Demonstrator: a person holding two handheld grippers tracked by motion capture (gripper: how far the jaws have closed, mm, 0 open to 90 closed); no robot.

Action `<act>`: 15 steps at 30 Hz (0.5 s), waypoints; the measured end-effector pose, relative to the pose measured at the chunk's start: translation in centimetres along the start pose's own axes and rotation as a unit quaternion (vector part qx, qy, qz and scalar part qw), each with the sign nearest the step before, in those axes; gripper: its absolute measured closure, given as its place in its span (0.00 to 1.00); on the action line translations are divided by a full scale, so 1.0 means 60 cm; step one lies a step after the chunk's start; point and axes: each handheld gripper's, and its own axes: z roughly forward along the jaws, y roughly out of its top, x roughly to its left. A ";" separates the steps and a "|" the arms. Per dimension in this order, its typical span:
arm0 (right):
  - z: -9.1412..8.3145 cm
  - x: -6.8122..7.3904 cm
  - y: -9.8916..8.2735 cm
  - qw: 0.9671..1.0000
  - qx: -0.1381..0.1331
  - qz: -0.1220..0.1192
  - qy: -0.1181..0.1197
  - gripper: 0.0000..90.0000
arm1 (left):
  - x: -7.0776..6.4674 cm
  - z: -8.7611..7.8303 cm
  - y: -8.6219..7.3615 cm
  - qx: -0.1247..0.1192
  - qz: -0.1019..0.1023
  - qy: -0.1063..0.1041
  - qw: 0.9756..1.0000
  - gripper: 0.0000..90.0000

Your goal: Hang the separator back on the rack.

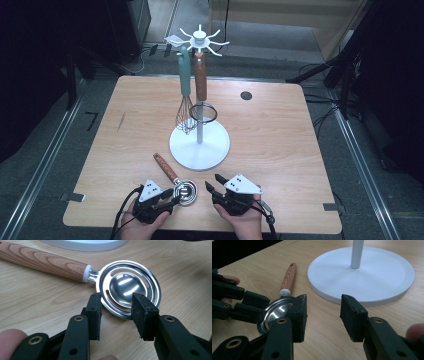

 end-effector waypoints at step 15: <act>0.031 0.019 -0.012 0.998 0.050 0.003 0.028 0.83 | -0.028 0.014 0.002 0.002 0.010 -0.017 1.000 0.68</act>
